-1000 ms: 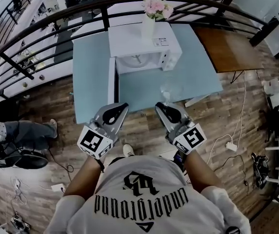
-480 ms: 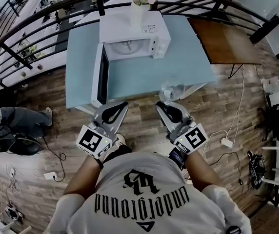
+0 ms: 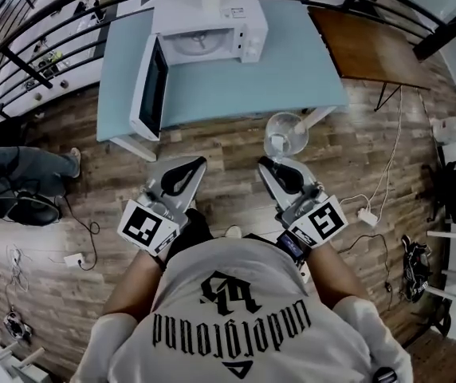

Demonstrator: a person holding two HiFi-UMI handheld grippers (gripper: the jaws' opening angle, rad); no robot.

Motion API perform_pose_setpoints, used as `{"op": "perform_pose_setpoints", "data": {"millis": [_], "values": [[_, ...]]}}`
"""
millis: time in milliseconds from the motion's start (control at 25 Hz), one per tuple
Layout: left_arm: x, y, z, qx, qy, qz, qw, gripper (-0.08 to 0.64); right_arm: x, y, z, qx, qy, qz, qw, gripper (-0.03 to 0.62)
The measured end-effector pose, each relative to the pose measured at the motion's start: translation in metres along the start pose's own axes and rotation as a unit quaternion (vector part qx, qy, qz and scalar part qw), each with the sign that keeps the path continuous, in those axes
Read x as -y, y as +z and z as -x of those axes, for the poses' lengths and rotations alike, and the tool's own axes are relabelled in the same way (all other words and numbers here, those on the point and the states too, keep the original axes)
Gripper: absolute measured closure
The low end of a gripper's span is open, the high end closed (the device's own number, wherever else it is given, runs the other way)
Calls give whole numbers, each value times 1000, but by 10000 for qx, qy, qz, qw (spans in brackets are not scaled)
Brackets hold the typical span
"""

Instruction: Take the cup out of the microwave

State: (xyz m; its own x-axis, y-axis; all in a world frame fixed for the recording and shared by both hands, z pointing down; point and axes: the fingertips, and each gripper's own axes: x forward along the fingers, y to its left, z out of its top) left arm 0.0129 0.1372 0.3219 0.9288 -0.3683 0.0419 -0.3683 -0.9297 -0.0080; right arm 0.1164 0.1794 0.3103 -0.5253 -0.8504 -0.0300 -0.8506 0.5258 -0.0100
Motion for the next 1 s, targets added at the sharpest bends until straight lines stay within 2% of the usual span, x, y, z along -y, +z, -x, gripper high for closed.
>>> {"op": "perform_pose_setpoints", "data": {"millis": [360,440,800,1000], "values": [[55,-6,16,-90,32,-77,9999,509,-19,-15,58,-51,73,-59,9999,572],[59,-3,20,-103,50,29,9999,509,-22,-15,63,-49,95,-41,9999,572],[68,5,34,-47,-16,-158,9999,509,-38,-7,71,-2,128,-24,9999,572],[71,1,41,-58,19,-152,9999,511,-43,-18,73,-109,210,-35,9997,571]]}}
